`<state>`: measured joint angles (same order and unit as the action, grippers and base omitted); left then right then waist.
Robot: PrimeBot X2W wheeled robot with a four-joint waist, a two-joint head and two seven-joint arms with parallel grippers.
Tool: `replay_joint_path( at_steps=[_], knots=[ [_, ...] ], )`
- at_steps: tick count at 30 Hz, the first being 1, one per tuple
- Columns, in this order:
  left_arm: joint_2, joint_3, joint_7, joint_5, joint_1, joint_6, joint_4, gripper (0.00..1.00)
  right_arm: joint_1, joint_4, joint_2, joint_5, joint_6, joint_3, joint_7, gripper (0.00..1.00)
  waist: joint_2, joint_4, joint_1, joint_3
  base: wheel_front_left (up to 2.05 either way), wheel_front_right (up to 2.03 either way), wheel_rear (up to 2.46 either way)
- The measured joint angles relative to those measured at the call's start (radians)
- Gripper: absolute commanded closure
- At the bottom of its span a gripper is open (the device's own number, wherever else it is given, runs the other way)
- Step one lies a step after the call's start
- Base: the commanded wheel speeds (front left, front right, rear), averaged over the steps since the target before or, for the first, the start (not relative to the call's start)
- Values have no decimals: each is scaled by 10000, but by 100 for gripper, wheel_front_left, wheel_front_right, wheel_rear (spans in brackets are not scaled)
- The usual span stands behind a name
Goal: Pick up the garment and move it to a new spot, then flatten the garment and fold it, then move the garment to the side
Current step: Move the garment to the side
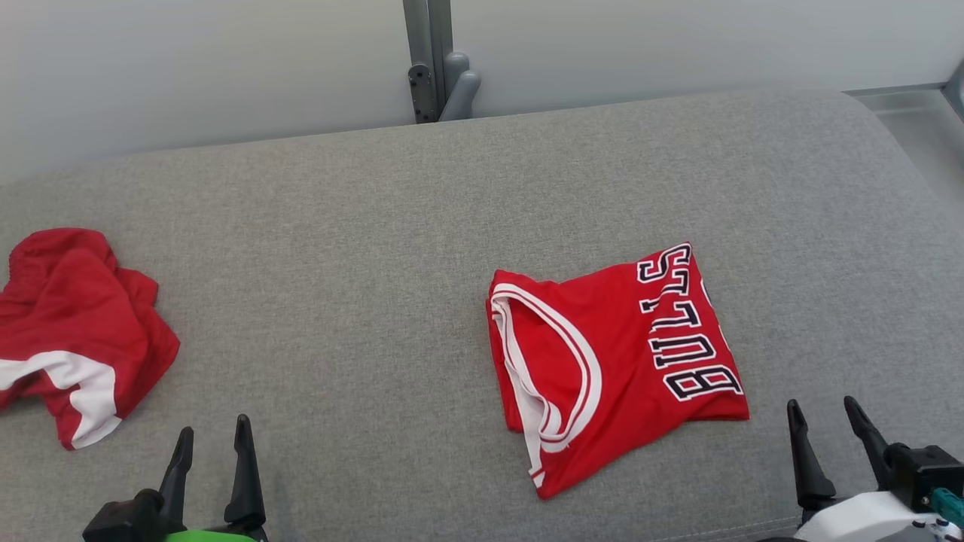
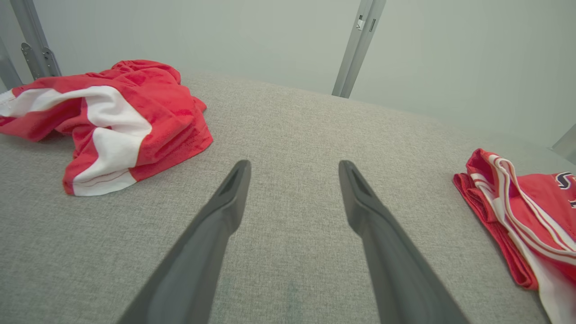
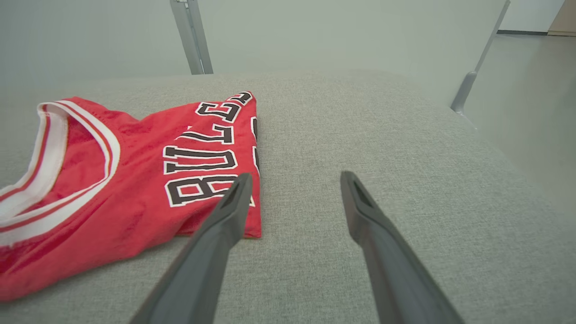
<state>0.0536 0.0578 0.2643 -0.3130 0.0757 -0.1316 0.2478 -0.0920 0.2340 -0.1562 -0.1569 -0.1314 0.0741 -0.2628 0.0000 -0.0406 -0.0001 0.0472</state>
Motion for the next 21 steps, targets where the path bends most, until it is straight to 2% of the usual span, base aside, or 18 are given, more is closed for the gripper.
replay_joint_path(
  at_steps=[4, 6, 8, 11, 14, 17, 21],
  knots=[
    [-4, -75, 0, -17, -26, 0, -107, 0, 743, 719, -316, -1279, 0, -851, 188, 0, 0, 85, 0, 62, 0, 0, 0],
    [-2, -291, 0, -17, -105, 0, -144, 0, 1592, 886, -734, -2199, 0, -1208, 1060, 0, 0, 114, 1, 193, 0, 0, 0],
    [0, -545, 0, -13, -311, 0, -134, 0, 2568, 999, -1175, -3168, 6, -1375, 2481, 0, 0, 154, 0, 383, 0, 0, 0],
    [58, -838, 0, -13, -690, 0, -69, 0, 3598, 1417, -1705, -3967, 4, -1478, 4514, 0, 0, 273, 1, 694, 0, 0, 0],
    [92, -1045, 0, -17, -851, 0, 46, 0, 4164, 1661, -1921, -4677, 4, -1670, 5877, 0, 0, 499, 1, 921, 0, 0, 0],
    [121, -1068, 0, -29, -886, 0, 132, 0, 4364, 1693, -2033, -5499, 4, -1904, 6704, 0, 0, 781, 1, 1060, 0, 0, 0],
    [148, -1022, 0, -31, -915, 0, 161, 0, 4445, 1870, -2230, -5722, 4, -1985, 7108, 0, 0, 990, 1, 1204, 0, 0, 0]
  ],
)
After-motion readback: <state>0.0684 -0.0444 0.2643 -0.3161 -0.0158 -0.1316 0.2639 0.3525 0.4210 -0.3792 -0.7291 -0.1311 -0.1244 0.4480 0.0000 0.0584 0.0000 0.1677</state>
